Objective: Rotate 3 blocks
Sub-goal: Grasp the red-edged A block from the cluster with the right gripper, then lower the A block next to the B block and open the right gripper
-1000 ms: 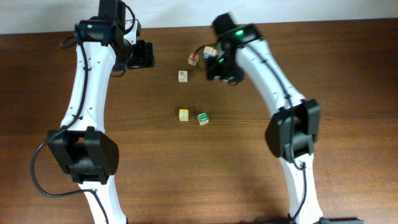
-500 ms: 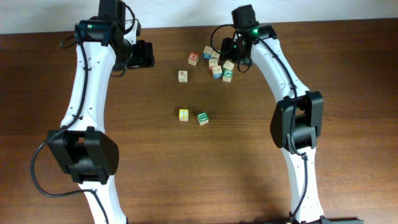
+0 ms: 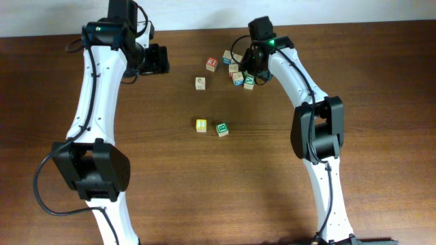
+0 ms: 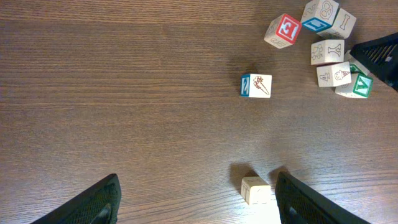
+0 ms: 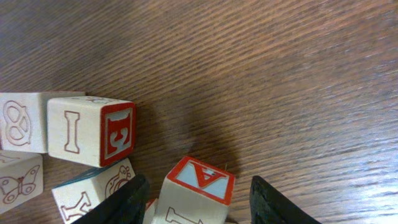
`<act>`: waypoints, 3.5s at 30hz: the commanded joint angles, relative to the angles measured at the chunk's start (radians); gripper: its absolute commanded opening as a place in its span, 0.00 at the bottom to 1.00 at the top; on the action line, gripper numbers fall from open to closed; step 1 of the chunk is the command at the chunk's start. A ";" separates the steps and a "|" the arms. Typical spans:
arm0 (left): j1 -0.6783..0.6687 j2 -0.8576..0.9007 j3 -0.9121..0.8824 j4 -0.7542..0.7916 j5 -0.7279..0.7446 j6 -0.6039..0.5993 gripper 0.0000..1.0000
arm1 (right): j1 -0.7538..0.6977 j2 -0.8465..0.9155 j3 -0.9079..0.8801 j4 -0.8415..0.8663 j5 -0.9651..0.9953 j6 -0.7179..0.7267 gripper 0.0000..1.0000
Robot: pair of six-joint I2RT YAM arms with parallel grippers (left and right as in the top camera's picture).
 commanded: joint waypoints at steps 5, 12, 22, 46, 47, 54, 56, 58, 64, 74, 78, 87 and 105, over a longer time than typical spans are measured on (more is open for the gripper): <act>0.001 -0.011 0.007 -0.006 -0.004 0.005 0.78 | 0.010 0.011 -0.004 -0.044 0.035 0.032 0.37; 0.001 -0.011 0.007 -0.006 -0.004 0.005 0.78 | -0.037 -0.011 0.007 -0.142 0.011 -0.035 0.22; 0.001 -0.011 0.007 -0.010 -0.004 0.005 0.78 | -0.129 -0.156 0.078 -0.375 -0.207 -0.386 0.23; 0.001 -0.011 0.007 -0.001 -0.005 0.005 0.80 | 0.097 -0.292 -0.388 -0.394 -0.251 -0.463 0.27; 0.001 -0.011 0.007 -0.001 -0.004 0.005 0.80 | 0.099 -0.292 -0.413 -0.367 -0.252 -0.467 0.28; 0.001 -0.011 0.007 0.003 -0.005 0.005 0.81 | 0.131 -0.292 -0.531 -0.223 -0.253 -0.531 0.29; 0.001 -0.011 0.007 0.005 -0.004 0.005 0.81 | 0.135 -0.292 -0.531 -0.219 -0.253 -0.534 0.37; 0.001 -0.011 0.007 0.006 -0.005 0.005 0.81 | 0.136 -0.292 -0.531 -0.219 -0.256 -0.534 0.44; 0.001 -0.011 0.007 0.005 -0.004 0.005 0.82 | 0.135 -0.294 -0.428 -0.306 -0.256 -0.532 0.46; 0.000 -0.011 0.005 -0.112 -0.003 -0.006 0.58 | 0.136 -0.298 -0.130 -0.559 -0.251 -0.449 0.47; -0.005 -0.011 -0.024 -0.184 0.031 -0.006 0.18 | 0.142 -0.298 -0.173 -0.600 -0.251 -0.359 0.40; -0.085 -0.011 -0.238 -0.050 0.038 -0.025 0.00 | 0.227 -0.298 -0.282 -0.555 -0.149 -0.280 0.20; -0.018 -0.011 -0.255 0.064 -0.046 -0.077 0.05 | 0.279 -0.298 -0.488 -0.296 -0.123 -0.094 0.05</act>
